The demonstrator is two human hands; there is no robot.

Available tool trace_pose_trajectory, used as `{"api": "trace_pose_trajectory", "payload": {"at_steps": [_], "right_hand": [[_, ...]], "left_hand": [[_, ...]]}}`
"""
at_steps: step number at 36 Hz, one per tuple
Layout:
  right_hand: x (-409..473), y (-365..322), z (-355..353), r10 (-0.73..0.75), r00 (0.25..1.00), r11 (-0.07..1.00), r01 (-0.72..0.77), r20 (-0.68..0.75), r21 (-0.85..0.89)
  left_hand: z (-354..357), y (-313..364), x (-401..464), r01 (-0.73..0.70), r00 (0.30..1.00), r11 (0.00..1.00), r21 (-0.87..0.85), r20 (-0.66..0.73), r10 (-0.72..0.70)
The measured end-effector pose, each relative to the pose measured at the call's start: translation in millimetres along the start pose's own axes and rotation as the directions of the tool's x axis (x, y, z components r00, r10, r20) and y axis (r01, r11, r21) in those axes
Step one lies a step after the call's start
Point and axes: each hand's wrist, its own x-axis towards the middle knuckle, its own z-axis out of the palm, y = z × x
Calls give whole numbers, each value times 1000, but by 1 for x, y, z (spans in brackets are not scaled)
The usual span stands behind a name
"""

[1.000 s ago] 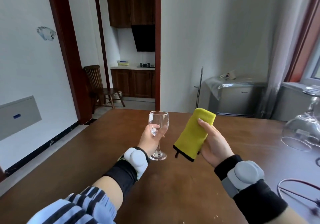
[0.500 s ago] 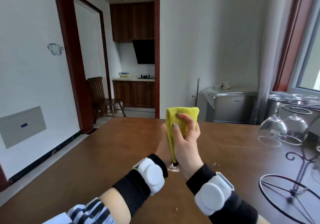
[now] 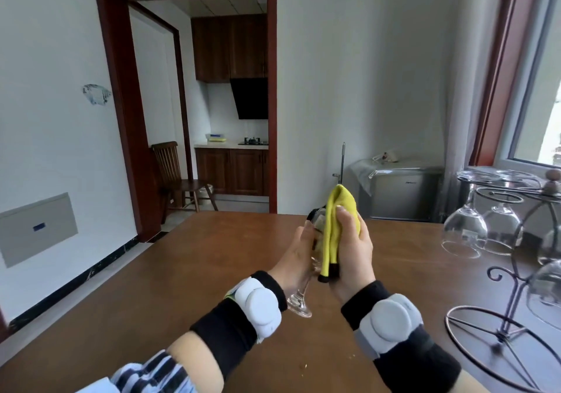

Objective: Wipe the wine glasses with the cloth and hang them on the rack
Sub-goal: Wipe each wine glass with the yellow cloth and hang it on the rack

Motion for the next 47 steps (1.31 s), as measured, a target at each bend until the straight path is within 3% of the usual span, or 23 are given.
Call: {"api": "trace_pose_trajectory", "payload": {"at_steps": [3, 5, 12, 17, 19, 21, 24, 31, 36, 40, 47], "right_hand": [[5, -4, -5, 185, 976, 970, -200, 113, 139], [9, -4, -8, 191, 971, 962, -214, 145, 168], [12, 7, -8, -69, 988, 995, 78, -140, 63], [9, 8, -3, -260, 949, 958, 230, -179, -173], [8, 9, -4, -299, 945, 939, 267, -134, -215], [6, 11, -7, -276, 958, 946, 257, -77, -195], [4, 12, -10, -233, 972, 950, 229, 8, -210], [5, 7, -12, -160, 979, 971, 179, 123, -158], [7, 6, -16, -130, 984, 971, 151, 123, -185], [10, 11, -16, -149, 988, 973, 154, 38, -175], [11, 10, -13, -243, 964, 961, 224, -105, -166]], "left_hand": [[-6, -3, 0, 13, 1000, 991, 130, 16, -15], [-7, -3, 1, 26, 999, 985, 173, 32, -32], [6, 8, -2, 18, 999, 965, 263, -39, -8], [14, -10, 0, 123, 991, 954, 275, -85, -104], [16, -9, -4, 123, 992, 963, 241, -17, -122], [19, -2, -9, 73, 997, 992, 99, 27, -76], [21, 4, -10, 25, 1000, 999, -28, 11, -25], [16, 0, -7, 9, 999, 997, -82, -35, -12], [9, -3, -3, 101, 995, 977, -188, -6, -104], [4, 3, -3, 118, 992, 992, -49, 40, -116], [15, -1, -11, 27, 998, 970, 241, -67, -11]]}}
